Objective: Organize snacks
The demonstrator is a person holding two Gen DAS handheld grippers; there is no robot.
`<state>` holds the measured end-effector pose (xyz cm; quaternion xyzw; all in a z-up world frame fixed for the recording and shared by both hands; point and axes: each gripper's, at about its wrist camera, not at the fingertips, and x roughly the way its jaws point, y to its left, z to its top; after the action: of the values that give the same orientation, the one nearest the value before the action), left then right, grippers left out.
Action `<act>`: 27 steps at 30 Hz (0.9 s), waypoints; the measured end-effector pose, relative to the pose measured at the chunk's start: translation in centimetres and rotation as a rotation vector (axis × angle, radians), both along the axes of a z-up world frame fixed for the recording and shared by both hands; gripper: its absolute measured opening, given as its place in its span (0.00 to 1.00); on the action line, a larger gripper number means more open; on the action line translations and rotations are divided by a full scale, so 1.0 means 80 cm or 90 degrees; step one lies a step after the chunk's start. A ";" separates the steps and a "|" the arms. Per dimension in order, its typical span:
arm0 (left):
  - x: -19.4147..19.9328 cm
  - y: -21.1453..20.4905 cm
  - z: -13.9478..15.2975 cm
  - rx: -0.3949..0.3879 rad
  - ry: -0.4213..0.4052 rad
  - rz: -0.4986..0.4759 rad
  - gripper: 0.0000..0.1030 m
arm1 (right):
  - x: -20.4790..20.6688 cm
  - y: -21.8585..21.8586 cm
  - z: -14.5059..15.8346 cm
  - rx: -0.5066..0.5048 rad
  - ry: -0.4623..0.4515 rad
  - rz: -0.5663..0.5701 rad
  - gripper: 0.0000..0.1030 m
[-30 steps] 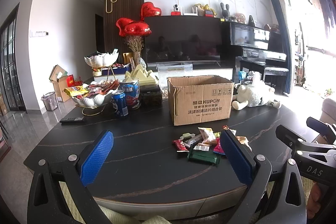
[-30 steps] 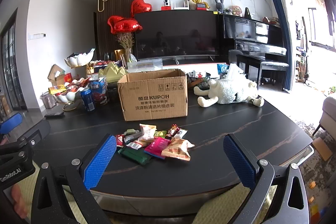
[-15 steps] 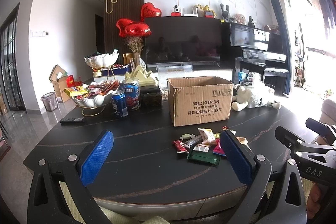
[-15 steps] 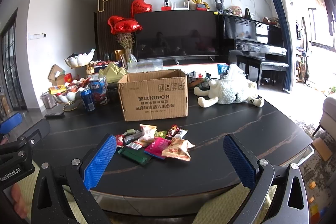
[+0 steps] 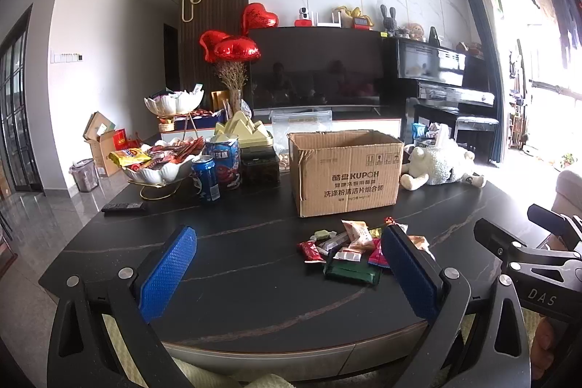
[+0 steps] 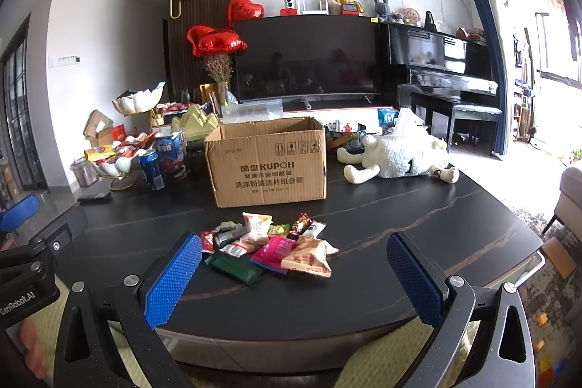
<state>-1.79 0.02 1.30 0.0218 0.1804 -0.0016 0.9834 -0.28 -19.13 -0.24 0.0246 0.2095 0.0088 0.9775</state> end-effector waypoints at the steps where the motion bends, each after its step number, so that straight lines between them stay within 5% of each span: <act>1: 0.001 -0.001 -0.001 -0.001 0.002 -0.003 1.00 | 0.000 0.000 0.000 0.000 0.000 0.000 1.00; 12: 0.026 -0.010 -0.018 -0.003 0.038 -0.031 1.00 | 0.021 -0.009 -0.026 0.021 0.036 0.003 1.00; 27: 0.127 -0.038 -0.054 -0.002 0.132 -0.111 0.91 | 0.106 -0.030 -0.060 0.057 0.120 -0.009 0.97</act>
<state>8.38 -2.99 -3.01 0.0357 0.2783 -0.0898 0.9556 8.23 -21.54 -5.03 0.0709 0.2997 0.0089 0.9513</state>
